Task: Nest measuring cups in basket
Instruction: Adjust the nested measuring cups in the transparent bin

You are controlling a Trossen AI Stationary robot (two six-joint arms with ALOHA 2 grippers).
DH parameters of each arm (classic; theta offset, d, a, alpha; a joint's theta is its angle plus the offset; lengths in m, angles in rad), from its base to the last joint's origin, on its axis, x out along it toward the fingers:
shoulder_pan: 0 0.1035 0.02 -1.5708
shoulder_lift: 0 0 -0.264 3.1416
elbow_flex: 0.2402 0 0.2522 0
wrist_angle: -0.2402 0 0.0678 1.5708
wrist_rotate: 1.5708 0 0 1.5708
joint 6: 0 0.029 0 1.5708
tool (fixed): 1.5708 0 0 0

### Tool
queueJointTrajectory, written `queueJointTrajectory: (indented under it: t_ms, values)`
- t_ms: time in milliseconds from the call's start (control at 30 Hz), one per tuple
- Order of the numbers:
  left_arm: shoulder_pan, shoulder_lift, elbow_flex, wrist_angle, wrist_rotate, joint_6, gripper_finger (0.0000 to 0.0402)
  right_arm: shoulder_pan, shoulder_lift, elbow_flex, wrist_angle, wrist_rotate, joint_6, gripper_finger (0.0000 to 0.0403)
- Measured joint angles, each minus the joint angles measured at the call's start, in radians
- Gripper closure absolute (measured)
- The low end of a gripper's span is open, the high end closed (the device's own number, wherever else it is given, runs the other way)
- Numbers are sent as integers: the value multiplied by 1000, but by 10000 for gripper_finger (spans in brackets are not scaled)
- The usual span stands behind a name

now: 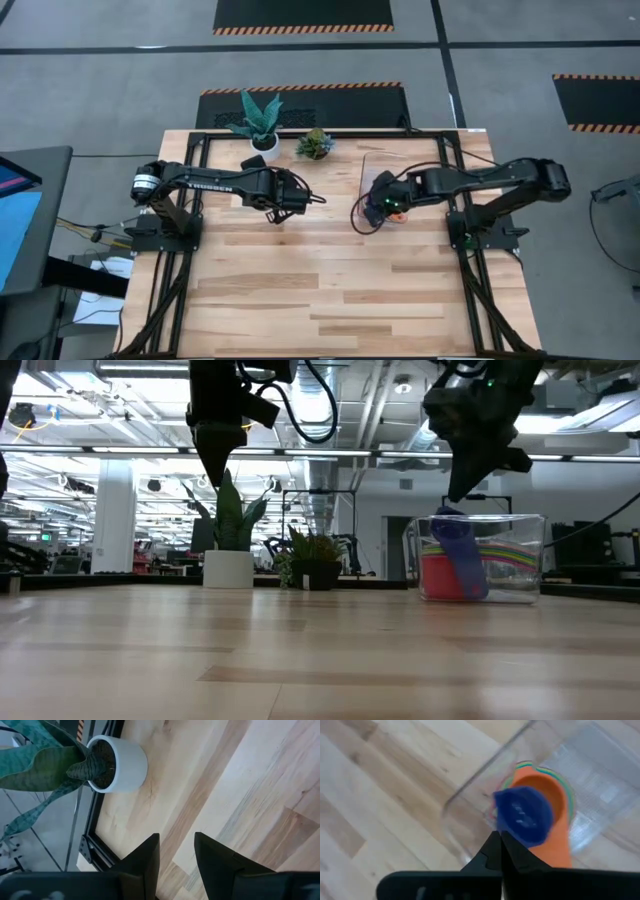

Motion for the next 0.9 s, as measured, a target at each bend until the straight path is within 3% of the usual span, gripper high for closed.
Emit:
queueJointTrajectory:
  t_ms: [900]
  values:
    - [2, 0, 0, 24, 8, -2, 288, -127, 28, 1, -28, -2, -111, 399]
